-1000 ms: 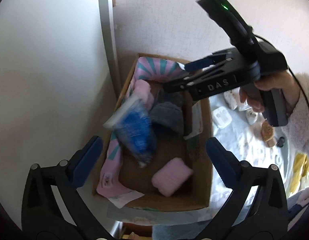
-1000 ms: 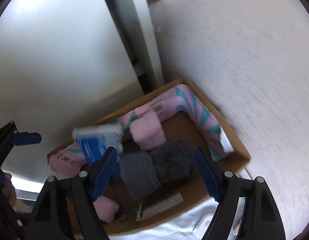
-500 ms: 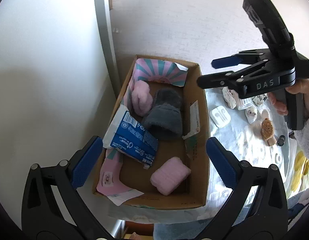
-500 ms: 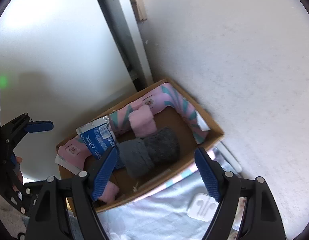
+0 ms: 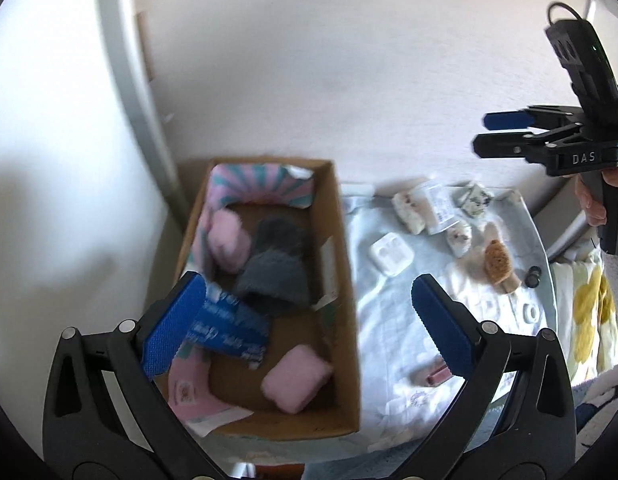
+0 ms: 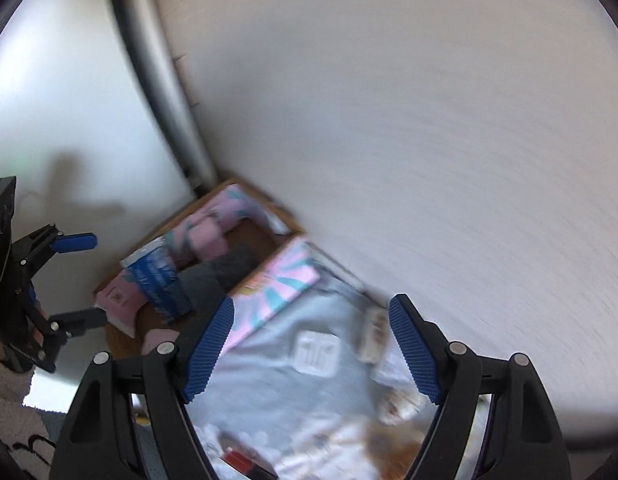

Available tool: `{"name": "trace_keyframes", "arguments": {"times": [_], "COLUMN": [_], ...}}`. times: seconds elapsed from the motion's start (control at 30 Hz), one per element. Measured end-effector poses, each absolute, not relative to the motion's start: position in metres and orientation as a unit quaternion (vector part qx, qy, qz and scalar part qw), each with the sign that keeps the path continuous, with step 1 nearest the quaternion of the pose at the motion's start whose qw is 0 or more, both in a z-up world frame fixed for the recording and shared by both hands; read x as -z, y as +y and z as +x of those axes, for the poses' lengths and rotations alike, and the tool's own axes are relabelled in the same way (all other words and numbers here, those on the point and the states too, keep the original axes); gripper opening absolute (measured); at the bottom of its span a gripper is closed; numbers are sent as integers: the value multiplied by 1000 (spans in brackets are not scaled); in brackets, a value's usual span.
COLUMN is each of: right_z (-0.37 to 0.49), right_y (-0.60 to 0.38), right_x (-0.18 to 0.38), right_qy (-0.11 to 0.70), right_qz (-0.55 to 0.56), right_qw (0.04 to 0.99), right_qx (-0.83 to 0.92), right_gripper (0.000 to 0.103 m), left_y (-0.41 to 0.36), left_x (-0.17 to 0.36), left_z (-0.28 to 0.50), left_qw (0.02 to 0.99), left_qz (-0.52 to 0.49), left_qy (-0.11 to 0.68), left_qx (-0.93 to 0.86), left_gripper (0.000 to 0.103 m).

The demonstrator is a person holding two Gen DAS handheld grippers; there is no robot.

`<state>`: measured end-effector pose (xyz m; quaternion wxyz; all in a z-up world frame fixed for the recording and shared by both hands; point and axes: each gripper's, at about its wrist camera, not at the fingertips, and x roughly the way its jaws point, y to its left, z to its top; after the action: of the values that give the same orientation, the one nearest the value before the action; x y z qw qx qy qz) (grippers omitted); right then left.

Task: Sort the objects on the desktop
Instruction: 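Move left tool to red lipstick while right tool approaches brown teddy bear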

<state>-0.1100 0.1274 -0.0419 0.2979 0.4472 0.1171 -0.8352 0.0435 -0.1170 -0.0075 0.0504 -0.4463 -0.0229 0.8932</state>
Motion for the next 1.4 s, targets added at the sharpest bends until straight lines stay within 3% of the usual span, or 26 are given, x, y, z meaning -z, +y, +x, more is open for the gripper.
{"name": "trace_keyframes", "arguments": {"times": [0.37,0.57,0.9,1.23,1.4], "right_z": [-76,-46,-25,-33,-44], "right_y": [265,298,310,300,300], "right_x": [34,47,90,146,172], "right_qy": [40,14,-28,-18,-28], "right_qz": [450,457,499,547,567], "right_qw": [157,128,128,131,130], "right_qx": [878,880,857,826,813], "right_gripper": [77,77,77,77,77], "left_y": [-56,-7,56,85,83], "left_x": [2,18,86,156,182], "left_z": [17,21,64,86,83], "left_qw": [140,202,294,333,337], "left_qz": [-451,-453,-484,-504,-508], "left_qy": [23,70,136,166,160], "left_qx": [-881,-866,-813,-780,-776], "left_gripper": [103,103,103,99,88]}}
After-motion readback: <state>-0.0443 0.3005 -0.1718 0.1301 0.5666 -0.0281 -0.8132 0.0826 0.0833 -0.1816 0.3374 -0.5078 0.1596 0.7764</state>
